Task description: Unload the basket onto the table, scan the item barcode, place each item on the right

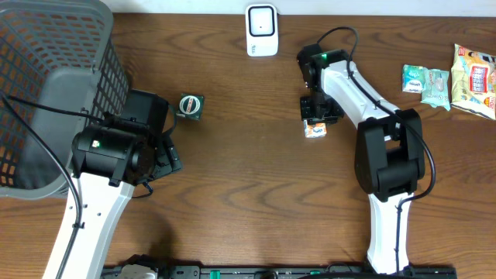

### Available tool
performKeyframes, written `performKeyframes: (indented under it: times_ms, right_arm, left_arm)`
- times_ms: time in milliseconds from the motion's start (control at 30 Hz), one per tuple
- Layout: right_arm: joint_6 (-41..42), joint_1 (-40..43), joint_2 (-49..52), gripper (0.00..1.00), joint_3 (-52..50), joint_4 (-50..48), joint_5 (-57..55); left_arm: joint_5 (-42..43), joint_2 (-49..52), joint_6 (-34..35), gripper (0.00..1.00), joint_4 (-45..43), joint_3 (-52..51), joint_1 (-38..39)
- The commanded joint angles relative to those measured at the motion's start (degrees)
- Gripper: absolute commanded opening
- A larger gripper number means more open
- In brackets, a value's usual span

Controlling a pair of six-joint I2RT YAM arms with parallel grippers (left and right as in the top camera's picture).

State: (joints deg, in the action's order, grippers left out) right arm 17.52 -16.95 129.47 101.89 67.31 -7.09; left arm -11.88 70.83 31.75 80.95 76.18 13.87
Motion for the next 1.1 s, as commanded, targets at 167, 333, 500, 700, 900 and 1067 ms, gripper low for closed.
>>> performKeyframes:
  times_ms: [167,333,500,700,900,1067]
  right_arm:
    - [0.02,0.87,0.98,0.06,-7.5,-6.29,-1.11]
    - [-2.08,1.86,0.61,0.01,-6.88,-5.81,2.51]
    - [-10.45,5.31,0.28,0.01,-2.62,-4.17,19.8]
    - [-25.62,11.39,0.2,0.01,-0.2,-1.64,50.58]
    - [-36.96,15.85,0.2,0.01,-0.22,2.75,64.35]
    - [-40.98,16.63,0.2,0.01,-0.22,5.57,70.4]
  left_arm:
    - [0.28,-0.11,0.72,0.98,0.22,0.04,-0.28]
    - [0.28,-0.11,0.72,0.98,0.2,0.04,-0.28]
    - [0.31,-0.11,0.72,0.98,0.2,0.04,-0.28]
    - [0.28,-0.11,0.72,0.98,0.2,0.04,-0.28]
    - [0.28,-0.11,0.72,0.98,0.22,0.04,-0.28]
    - [0.28,-0.11,0.72,0.98,0.2,0.04,-0.28]
